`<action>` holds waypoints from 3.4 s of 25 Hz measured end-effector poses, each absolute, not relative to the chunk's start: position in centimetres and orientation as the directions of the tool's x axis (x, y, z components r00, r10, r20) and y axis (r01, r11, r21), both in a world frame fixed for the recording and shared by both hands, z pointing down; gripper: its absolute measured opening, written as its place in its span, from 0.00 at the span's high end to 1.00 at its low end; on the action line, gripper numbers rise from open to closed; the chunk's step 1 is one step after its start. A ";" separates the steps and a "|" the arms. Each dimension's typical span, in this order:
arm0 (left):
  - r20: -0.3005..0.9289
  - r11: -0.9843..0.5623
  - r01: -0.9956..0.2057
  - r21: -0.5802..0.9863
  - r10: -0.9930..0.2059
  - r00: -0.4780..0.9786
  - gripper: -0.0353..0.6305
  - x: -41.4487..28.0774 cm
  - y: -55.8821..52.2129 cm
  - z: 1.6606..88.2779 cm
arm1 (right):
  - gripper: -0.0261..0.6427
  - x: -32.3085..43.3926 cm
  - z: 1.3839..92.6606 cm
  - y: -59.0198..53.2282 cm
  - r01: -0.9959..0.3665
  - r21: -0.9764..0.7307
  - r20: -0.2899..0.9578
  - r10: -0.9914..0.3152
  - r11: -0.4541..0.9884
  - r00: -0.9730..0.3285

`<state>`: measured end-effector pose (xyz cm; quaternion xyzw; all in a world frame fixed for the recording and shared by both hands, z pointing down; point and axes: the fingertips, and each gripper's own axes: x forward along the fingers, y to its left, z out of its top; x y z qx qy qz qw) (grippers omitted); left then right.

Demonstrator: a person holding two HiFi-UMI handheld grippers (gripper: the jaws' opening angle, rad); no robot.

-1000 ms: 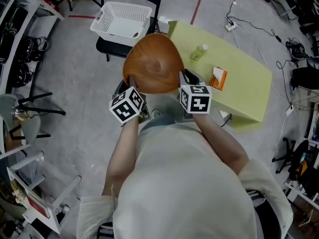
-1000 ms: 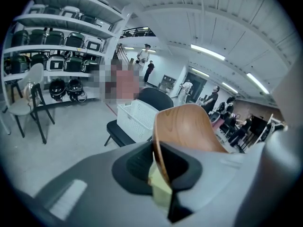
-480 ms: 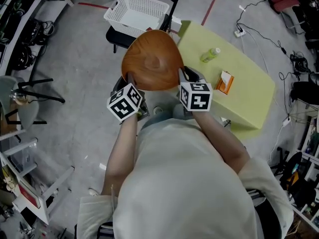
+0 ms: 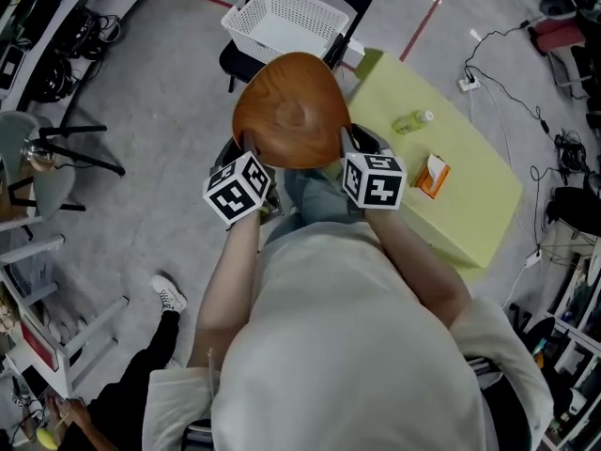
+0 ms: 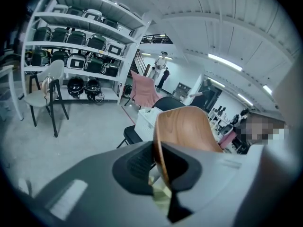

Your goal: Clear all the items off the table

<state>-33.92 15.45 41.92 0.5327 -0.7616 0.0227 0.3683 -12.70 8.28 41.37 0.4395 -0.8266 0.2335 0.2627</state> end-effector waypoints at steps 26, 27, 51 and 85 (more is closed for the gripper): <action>0.639 0.492 -0.803 0.335 -0.745 -0.190 0.91 -39.9 1.6 43.7 | 0.87 -19.1 43.0 -6.8 -0.827 -0.192 0.673 -0.543 0.528 -0.503; 0.643 0.493 -0.803 0.336 -0.743 -0.187 0.91 -40.1 1.0 43.8 | 0.87 -19.3 43.1 -7.4 -0.828 -0.194 0.673 -0.542 0.526 -0.503; 0.687 0.473 -0.820 0.322 -0.713 -0.141 0.91 -42.5 -10.8 47.3 | 0.87 -21.5 46.2 -18.6 -0.839 -0.212 0.713 -0.508 0.501 -0.484; 0.814 0.299 -0.923 0.243 -0.580 0.027 0.90 -45.7 -22.2 56.9 | 0.87 -23.6 56.0 -25.4 -0.939 -0.228 0.827 -0.458 0.258 -0.327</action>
